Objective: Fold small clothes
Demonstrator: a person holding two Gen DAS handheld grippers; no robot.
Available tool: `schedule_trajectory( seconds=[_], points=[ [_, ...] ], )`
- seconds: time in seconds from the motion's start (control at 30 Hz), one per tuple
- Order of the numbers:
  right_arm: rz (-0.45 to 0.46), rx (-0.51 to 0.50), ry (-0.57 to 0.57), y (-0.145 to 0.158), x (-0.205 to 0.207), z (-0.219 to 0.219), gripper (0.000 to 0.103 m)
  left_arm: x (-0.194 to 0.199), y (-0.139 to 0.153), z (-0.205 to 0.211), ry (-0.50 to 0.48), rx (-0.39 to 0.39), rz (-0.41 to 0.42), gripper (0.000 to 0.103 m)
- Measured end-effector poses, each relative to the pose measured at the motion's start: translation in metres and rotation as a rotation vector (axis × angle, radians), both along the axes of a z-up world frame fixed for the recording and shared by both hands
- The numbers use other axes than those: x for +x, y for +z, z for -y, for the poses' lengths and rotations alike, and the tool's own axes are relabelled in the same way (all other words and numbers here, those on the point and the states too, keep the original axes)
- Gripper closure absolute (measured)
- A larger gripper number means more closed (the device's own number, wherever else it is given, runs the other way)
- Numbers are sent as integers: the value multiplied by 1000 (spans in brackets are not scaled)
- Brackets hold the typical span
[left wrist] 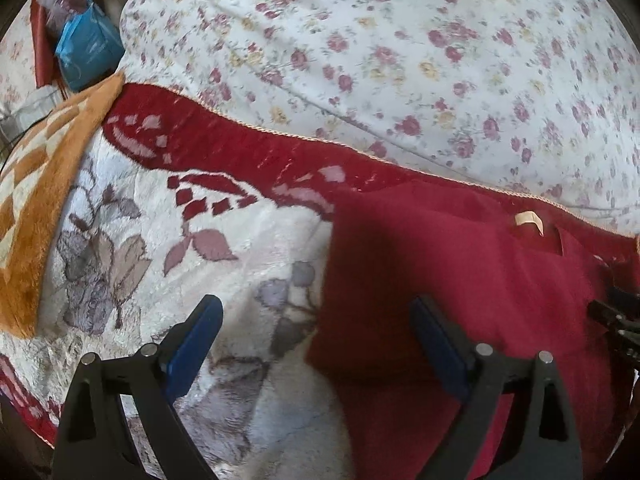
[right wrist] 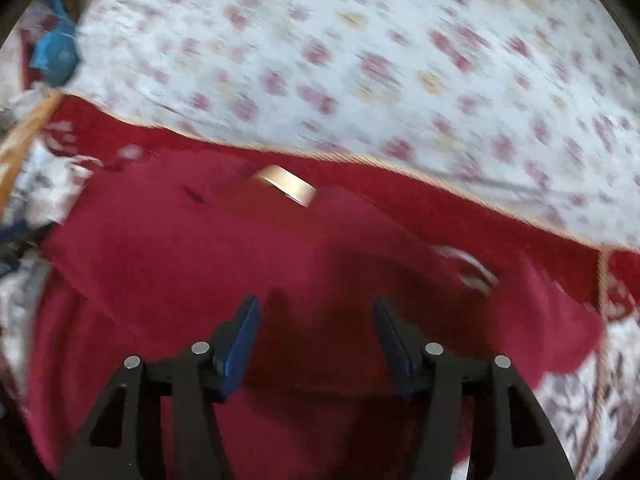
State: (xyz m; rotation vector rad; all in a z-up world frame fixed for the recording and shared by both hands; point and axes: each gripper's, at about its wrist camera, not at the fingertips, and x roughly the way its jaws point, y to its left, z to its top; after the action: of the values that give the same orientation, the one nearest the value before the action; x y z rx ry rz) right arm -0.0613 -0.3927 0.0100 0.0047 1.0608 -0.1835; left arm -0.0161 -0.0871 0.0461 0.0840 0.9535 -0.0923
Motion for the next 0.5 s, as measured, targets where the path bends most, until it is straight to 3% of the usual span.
schedule_trajectory(
  seconds=[0.07,0.17,0.3,0.37,0.5],
  points=[
    [34,51,-30,-1,-9,16,46,0,0,3,1,5,2,9],
    [43,20,-52,9,-18,16,47,-2,3,6,3,-6,8,9],
    [74,54,-34,15,-31,10,44,-6,10,13,-17,-24,35,9],
    [32,44,-12,1,-32,3,37,-8,10,19,-38,-39,39,9],
    [28,6,-4,7,-36,-9,37,-3,-12,40,-103,1,-45,9]
  ],
)
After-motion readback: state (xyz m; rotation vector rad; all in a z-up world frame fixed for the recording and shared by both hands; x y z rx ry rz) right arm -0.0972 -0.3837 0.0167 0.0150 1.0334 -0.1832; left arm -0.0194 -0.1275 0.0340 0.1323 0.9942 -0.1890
